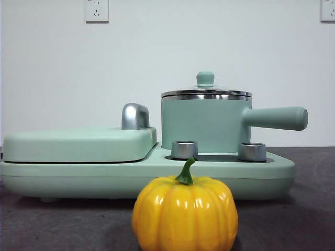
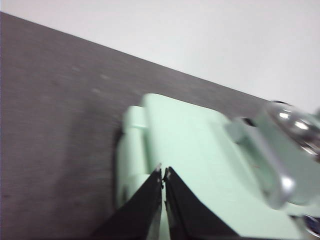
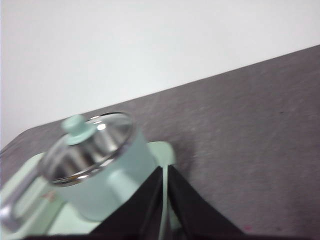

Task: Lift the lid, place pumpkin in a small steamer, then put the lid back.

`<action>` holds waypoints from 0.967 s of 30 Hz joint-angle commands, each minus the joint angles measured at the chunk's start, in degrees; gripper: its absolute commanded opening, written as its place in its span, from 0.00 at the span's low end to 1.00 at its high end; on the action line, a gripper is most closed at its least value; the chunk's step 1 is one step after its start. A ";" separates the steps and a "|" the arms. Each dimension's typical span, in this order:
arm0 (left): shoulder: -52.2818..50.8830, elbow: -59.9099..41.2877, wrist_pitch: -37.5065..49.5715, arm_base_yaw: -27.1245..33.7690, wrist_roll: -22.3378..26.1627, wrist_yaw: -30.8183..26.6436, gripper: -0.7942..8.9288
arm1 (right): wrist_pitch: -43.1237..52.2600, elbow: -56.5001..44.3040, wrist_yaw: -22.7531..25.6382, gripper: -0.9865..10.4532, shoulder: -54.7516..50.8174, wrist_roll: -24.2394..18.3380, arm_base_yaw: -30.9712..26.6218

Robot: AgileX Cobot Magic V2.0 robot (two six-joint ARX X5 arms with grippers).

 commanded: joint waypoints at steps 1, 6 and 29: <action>4.76 5.27 -0.63 -1.36 -0.68 2.69 0.09 | -2.40 5.68 -3.23 0.10 3.61 -2.29 0.07; 15.06 15.65 -3.08 -3.91 1.14 9.35 0.09 | -10.16 16.15 -10.84 0.10 12.37 -9.33 0.07; 34.21 30.51 -6.16 -10.38 5.05 18.47 0.57 | -20.39 28.50 -21.99 0.54 25.81 -20.52 0.07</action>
